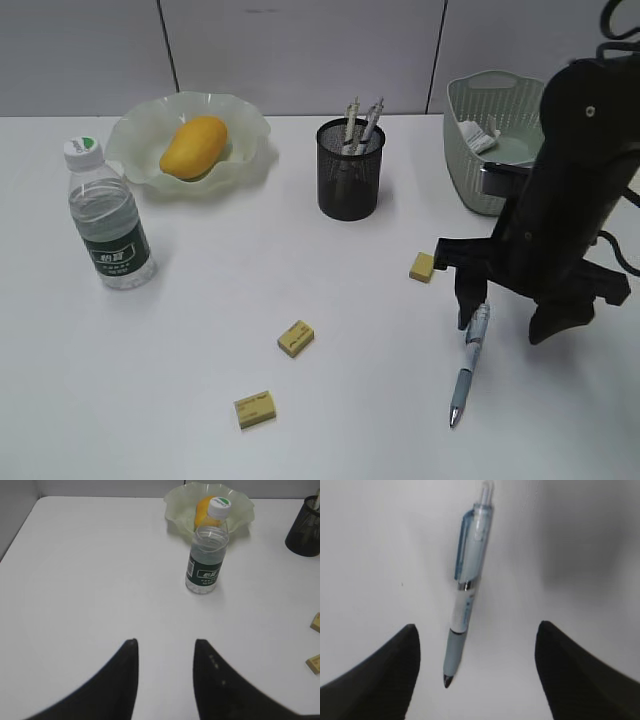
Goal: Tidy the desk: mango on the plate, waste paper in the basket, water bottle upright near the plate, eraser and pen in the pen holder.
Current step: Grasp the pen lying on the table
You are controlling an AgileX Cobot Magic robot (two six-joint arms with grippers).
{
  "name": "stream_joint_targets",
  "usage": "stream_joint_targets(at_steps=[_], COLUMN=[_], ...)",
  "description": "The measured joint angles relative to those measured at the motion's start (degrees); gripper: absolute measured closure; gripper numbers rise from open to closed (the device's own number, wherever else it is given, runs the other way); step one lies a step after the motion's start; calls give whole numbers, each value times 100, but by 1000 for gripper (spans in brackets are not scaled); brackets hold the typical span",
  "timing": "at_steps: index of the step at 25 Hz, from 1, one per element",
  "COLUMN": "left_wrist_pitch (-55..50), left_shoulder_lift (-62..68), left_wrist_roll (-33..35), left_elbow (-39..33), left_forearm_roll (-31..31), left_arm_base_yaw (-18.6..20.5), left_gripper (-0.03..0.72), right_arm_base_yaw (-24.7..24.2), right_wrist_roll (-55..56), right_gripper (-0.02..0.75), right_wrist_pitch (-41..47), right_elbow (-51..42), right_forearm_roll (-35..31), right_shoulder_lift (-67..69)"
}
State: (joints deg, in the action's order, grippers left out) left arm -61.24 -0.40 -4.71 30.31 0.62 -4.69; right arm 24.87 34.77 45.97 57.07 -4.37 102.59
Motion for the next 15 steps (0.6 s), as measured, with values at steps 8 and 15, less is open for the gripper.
stream_joint_targets(at_steps=[8, 15], left_wrist_pitch=[0, 0], left_shoulder_lift=[0, 0], left_wrist_roll=[0, 0], left_elbow=[0, 0], left_forearm_roll=[0, 0], left_arm_base_yaw=[-57, -57], left_gripper=[440, 449], right_arm_base_yaw=[103, 105], right_wrist_roll=[192, 408], right_gripper=[174, 185], right_wrist_pitch=[-41, -122], right_elbow=[407, 412], right_forearm_roll=[55, 62], right_shoulder_lift=[590, 862])
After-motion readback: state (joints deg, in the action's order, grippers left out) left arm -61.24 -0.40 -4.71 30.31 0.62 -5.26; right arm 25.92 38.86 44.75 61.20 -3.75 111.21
